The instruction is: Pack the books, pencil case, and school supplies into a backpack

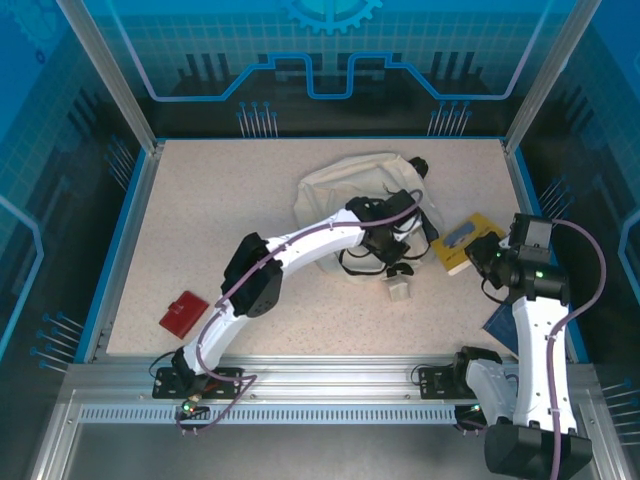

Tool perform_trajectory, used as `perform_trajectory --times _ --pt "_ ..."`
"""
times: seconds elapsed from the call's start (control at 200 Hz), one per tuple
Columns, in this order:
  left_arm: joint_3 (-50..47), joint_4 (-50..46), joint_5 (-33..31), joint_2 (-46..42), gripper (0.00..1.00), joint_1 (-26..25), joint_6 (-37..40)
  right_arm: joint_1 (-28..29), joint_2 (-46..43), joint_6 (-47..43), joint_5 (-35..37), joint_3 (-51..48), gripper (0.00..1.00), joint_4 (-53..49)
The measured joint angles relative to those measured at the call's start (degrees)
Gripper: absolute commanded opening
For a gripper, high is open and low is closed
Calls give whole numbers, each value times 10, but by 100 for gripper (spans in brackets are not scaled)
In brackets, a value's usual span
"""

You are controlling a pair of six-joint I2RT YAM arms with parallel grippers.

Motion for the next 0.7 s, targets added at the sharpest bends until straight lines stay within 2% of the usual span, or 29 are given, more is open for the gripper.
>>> perform_trajectory --times 0.13,0.27,0.46,0.7 --pt "-3 2 16 -36 4 21 -16 0 -11 -7 9 10 11 -21" --pt "-36 33 -4 -96 4 46 -64 0 -34 -21 -1 14 11 -33" --pt "-101 117 -37 -178 3 64 -105 0 -42 -28 -103 12 12 0" --pt "-153 205 -48 -216 2 62 -120 28 -31 -3 -197 -14 12 81"
